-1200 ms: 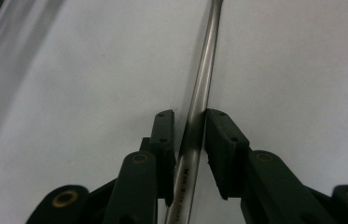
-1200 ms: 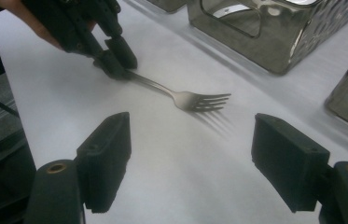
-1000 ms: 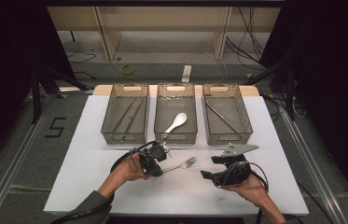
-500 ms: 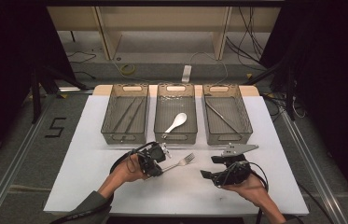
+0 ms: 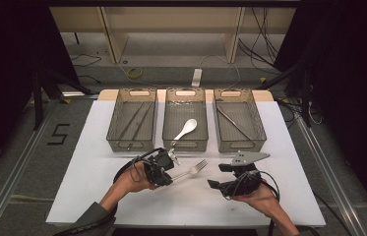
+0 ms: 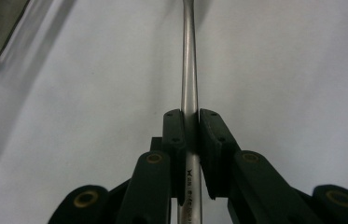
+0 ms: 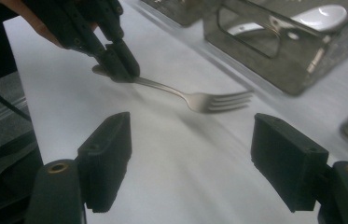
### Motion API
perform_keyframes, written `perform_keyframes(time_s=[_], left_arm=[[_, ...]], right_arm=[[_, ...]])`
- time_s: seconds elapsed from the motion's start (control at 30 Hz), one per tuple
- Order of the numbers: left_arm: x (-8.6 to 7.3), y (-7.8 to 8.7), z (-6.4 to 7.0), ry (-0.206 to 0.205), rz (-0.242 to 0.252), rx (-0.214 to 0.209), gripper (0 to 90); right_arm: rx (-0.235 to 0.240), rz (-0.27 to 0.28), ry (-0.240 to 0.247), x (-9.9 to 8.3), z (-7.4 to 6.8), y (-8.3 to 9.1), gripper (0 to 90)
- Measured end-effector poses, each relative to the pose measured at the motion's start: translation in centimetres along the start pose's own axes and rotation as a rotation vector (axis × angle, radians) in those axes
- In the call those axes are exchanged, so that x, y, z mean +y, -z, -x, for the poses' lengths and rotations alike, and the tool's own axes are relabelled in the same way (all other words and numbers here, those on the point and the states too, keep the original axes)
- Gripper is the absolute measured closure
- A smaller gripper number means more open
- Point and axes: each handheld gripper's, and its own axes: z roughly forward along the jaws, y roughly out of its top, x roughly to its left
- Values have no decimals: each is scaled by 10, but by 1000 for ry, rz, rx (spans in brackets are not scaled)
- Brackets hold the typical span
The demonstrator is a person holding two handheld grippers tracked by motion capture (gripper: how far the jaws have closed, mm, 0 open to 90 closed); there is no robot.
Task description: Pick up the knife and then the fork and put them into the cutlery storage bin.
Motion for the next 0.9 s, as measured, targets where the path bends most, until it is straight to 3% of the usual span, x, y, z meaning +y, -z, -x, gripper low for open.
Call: perform_keyframes(time_s=[0.23, 0.37, 0.53, 0.9], left_arm=[[6, 11, 15, -8, 8, -71, 809], [8, 16, 21, -29, -19, -119, 809], [8, 16, 24, -34, -32, -146, 809], [10, 22, 29, -55, -39, -187, 808]], right_arm=[[24, -1, 143, 11, -25, -13, 297], [25, -44, 236, 13, -40, -26, 297], [20, -100, 338, 11, -54, -40, 310], [-2, -160, 443, 9, -63, -53, 432]])
